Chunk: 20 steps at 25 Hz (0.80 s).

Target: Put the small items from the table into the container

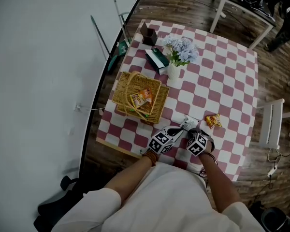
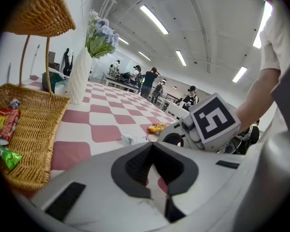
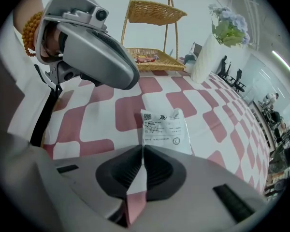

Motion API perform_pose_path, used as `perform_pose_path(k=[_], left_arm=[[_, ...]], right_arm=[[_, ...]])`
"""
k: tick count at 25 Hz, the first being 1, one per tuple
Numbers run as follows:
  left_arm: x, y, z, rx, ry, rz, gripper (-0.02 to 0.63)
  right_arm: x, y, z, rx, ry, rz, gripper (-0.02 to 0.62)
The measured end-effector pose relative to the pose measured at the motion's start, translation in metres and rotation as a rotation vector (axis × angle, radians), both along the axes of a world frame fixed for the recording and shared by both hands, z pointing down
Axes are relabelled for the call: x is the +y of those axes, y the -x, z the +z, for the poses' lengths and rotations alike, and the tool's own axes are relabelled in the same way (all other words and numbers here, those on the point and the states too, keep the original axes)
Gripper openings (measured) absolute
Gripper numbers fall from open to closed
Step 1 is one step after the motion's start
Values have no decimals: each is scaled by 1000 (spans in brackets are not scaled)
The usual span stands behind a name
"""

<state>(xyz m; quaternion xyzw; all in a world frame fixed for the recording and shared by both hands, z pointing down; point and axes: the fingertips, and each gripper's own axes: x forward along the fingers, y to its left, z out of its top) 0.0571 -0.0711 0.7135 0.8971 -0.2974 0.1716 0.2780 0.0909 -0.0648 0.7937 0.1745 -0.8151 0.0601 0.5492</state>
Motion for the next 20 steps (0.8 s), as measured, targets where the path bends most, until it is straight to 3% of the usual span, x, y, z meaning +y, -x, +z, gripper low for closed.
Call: perform_pose_path(k=[20], left_arm=[[-1,11,-35,33,-60,-43,15]], right_arm=[[-24,-6,-75,-225,-92,178,18]])
